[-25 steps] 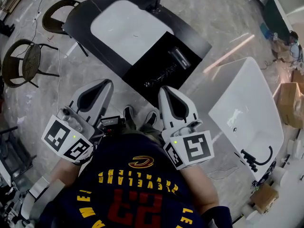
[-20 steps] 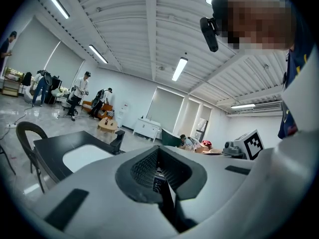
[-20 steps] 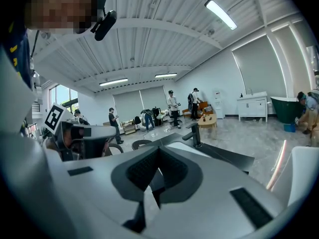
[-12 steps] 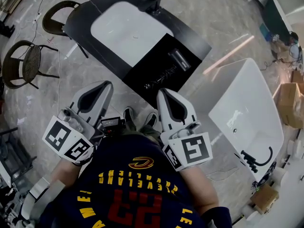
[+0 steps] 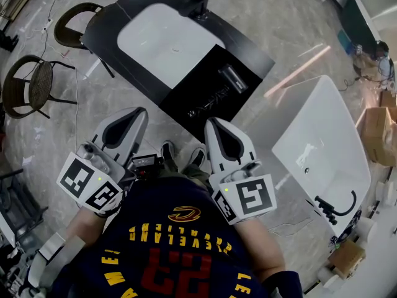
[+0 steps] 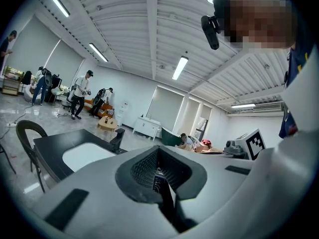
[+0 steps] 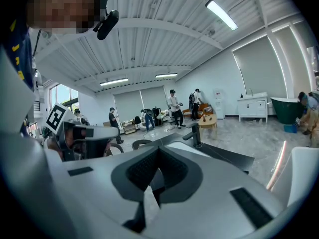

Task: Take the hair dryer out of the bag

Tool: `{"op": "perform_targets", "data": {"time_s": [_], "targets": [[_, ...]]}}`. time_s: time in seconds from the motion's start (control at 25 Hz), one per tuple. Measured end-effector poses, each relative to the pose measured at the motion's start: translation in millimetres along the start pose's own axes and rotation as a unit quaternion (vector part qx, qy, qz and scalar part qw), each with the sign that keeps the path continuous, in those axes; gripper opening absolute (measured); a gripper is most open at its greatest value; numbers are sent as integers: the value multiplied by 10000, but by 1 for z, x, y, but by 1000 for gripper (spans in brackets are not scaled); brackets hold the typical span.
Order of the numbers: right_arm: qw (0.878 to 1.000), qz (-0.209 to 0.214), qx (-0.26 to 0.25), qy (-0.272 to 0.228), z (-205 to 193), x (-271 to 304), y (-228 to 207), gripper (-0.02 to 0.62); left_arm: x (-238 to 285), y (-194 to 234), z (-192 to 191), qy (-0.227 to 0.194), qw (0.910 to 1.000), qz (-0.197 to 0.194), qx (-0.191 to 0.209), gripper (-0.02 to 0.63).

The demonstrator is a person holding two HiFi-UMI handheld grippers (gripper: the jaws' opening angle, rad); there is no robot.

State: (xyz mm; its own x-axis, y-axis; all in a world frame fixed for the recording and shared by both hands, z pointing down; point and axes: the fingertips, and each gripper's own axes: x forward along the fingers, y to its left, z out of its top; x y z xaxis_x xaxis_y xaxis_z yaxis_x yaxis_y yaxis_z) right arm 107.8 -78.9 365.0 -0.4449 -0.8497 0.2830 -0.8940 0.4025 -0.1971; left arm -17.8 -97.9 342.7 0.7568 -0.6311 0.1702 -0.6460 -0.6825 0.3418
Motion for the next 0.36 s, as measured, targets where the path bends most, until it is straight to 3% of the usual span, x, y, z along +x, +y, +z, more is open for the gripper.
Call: {"op": "perform_targets", "data": {"time_s": [0.16, 0.36], "targets": [[10000, -28, 8, 14, -2, 0, -1, 9, 0, -3, 0, 24, 9997, -12, 236, 3], [10000, -49, 27, 23, -3, 0, -1, 9, 1, -2, -1, 25, 9998, -22, 186, 3]]}}
